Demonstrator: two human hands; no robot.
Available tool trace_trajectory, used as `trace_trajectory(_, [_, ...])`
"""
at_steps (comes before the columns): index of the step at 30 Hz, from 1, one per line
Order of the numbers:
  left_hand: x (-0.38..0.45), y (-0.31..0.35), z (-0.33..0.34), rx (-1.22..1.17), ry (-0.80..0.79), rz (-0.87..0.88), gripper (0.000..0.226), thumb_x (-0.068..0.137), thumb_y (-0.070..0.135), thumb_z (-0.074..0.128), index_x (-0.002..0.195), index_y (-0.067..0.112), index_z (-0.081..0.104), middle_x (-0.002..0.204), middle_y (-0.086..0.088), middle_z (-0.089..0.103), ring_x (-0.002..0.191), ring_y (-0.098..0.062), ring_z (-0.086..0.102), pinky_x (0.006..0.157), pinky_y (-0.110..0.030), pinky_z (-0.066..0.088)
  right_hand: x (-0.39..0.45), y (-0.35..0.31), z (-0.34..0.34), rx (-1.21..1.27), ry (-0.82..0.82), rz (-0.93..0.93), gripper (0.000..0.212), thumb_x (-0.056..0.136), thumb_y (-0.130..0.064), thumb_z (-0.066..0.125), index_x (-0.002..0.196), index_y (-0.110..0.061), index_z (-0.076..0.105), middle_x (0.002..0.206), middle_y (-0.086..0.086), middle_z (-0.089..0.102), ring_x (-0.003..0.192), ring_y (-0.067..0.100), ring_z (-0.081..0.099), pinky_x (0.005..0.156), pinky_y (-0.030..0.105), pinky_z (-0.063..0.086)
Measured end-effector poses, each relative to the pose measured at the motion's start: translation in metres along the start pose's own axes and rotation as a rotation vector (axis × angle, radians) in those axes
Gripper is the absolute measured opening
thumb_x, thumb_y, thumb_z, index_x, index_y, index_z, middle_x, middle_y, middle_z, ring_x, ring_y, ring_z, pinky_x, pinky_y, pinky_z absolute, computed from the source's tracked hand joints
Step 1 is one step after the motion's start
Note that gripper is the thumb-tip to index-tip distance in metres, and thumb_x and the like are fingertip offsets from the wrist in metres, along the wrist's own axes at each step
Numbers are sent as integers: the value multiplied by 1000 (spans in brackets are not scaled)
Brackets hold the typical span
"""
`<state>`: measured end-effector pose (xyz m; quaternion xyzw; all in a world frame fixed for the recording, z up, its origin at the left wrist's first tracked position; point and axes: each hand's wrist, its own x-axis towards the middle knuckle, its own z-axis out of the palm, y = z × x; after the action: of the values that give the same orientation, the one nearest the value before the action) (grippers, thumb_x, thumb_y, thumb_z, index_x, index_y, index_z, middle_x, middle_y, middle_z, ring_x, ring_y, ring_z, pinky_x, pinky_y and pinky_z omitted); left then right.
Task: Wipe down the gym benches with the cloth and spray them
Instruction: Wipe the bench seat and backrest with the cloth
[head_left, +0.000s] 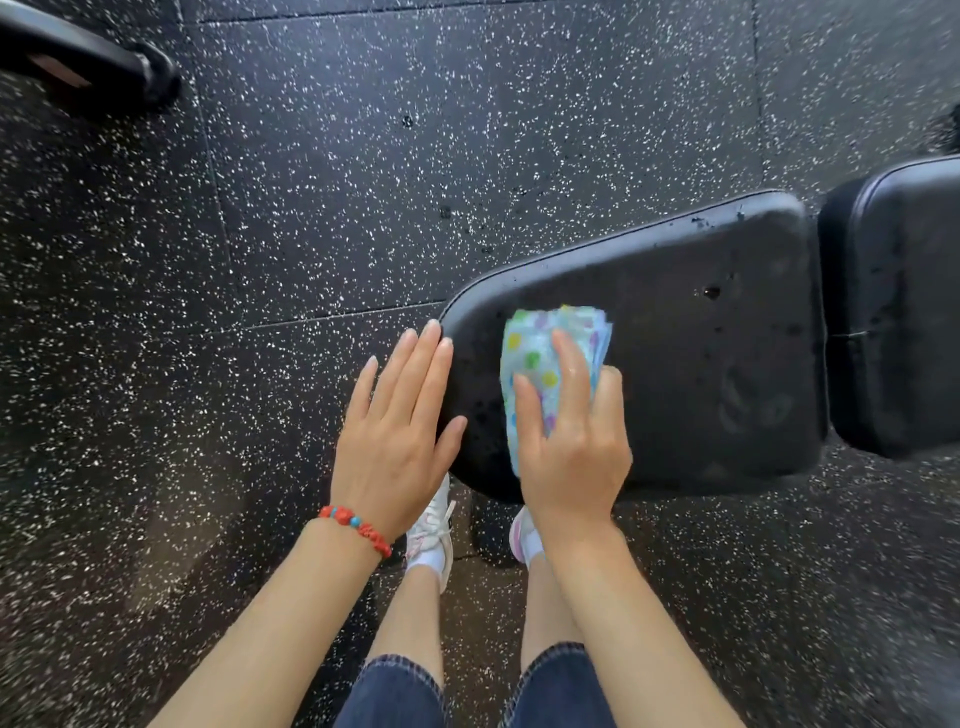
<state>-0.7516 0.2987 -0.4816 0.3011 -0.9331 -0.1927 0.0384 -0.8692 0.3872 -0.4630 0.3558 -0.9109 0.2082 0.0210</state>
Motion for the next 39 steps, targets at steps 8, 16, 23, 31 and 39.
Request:
trace_trajectory(8, [-3, -5, -8, -8, 1, 46, 52, 97, 29, 35, 141, 2, 30, 149, -14, 32, 139, -26, 26, 110, -48, 26, -11, -14, -3, -30, -20, 26, 34, 92, -34, 48, 118, -12, 52, 80, 12, 54, 62, 23, 54, 52, 30, 46])
trace_trajectory(16, [2, 2, -11, 40, 10, 34, 53, 96, 29, 36, 141, 2, 32, 149, -15, 32, 139, -27, 24, 109, -50, 25, 5, -7, -6, -24, -22, 9, 38, 94, -36, 45, 120, -9, 56, 79, 12, 53, 62, 23, 53, 53, 30, 47])
trace_trajectory(23, [29, 29, -12, 85, 34, 113, 52, 94, 27, 40, 140, 2, 38, 148, -15, 35, 138, -26, 26, 110, -50, 24, -24, 48, -36, -124, -77, -51, 37, 93, -37, 45, 122, -14, 48, 80, 10, 50, 60, 20, 50, 49, 30, 47])
trace_trajectory(31, [59, 53, 13, 134, 80, 119, 53, 93, 28, 42, 139, 2, 40, 147, -15, 36, 137, -27, 28, 112, -48, 20, 68, 56, -15, -37, 36, 133, 39, 91, -33, 50, 123, -11, 54, 86, 16, 54, 69, 28, 55, 50, 33, 46])
trace_trajectory(39, [60, 59, 12, 165, 83, 94, 53, 93, 27, 41, 139, -1, 38, 147, -18, 36, 137, -29, 27, 113, -49, 14, -5, 82, -43, -61, -64, -12, 37, 92, -34, 47, 121, -11, 48, 78, 11, 51, 59, 19, 50, 49, 28, 47])
